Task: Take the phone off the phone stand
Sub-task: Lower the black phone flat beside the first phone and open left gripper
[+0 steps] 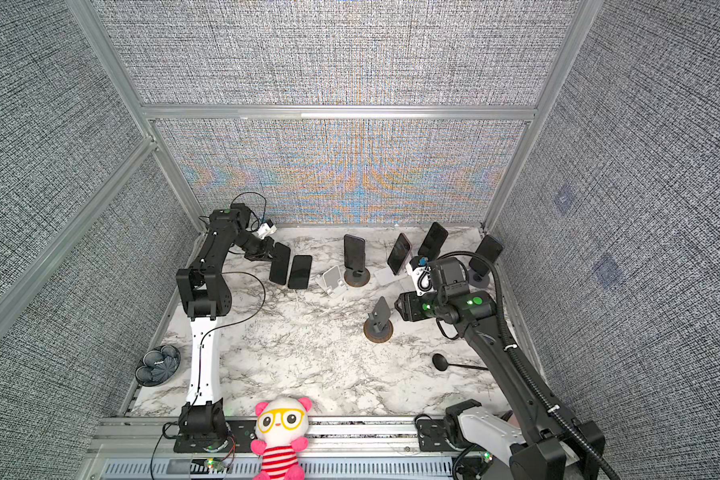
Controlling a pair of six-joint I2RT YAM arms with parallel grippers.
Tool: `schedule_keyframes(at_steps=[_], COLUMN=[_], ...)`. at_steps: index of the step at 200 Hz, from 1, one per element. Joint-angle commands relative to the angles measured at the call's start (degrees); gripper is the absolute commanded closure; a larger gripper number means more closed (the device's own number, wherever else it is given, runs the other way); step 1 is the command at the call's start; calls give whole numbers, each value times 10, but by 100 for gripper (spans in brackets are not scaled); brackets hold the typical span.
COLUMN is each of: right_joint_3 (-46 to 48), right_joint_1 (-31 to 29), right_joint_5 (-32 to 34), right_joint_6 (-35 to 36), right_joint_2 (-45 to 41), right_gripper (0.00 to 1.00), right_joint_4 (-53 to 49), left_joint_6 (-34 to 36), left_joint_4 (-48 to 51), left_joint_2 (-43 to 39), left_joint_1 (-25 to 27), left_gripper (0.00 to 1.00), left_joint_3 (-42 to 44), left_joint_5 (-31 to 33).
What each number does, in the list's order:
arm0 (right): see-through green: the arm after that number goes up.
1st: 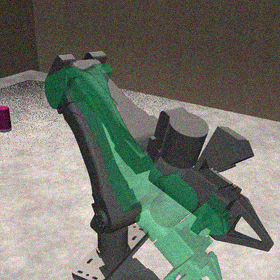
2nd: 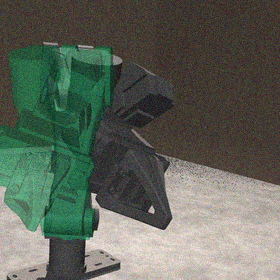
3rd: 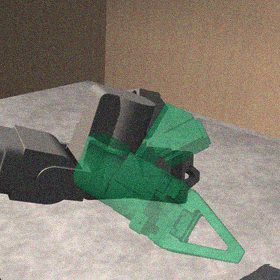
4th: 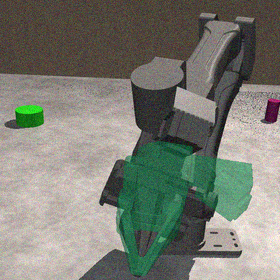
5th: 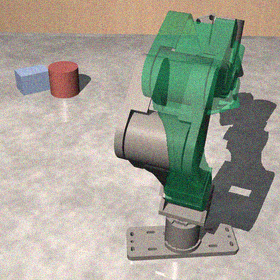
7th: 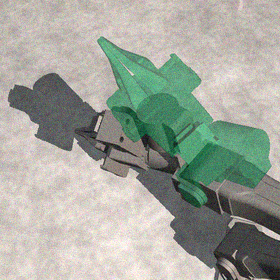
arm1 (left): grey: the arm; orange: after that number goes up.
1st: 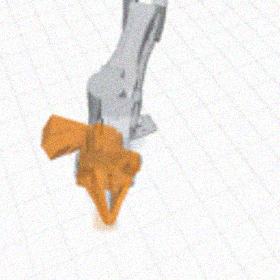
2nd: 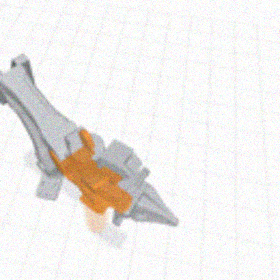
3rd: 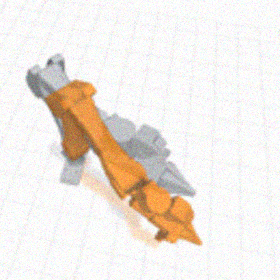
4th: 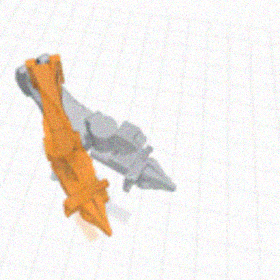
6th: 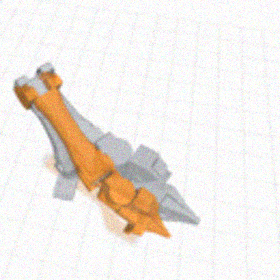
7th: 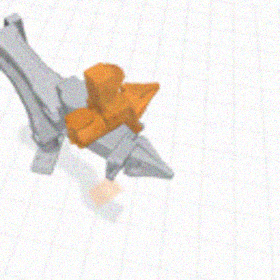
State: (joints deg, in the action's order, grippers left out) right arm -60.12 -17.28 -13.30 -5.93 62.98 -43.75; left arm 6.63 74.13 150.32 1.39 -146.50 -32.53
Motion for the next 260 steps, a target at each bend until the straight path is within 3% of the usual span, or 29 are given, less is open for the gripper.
schedule_keyframes(at_steps=[1, 85, 203, 215, 236, 260], right_joint_3=[3, 6, 9, 10, 12, 14], right_joint_1=[0, -3, -9, -9, -10, -10], right_joint_5=[10, 30, 43, 44, 45, 45], right_joint_6=[-6, -12, -11, -10, -10, -9], right_joint_2=[5, 15, 8, 7, 6, 6], right_gripper=[36, 36, 36, 36, 36, 36], right_joint_4=[11, 14, 9, 9, 10, 10], left_joint_6=[4, -17, -124, -119, -113, -109], left_joint_4=[-11, -48, -175, -169, -160, -158], left_joint_2=[10, 35, 8, 8, 9, 10], left_joint_1=[-4, -22, -37, -36, -37, -37], left_gripper=[100, 96, 95, 91, 72, 63], left_joint_3=[-1, 12, 144, 144, 147, 153], left_joint_5=[-1, -19, -66, -63, -62, -61])
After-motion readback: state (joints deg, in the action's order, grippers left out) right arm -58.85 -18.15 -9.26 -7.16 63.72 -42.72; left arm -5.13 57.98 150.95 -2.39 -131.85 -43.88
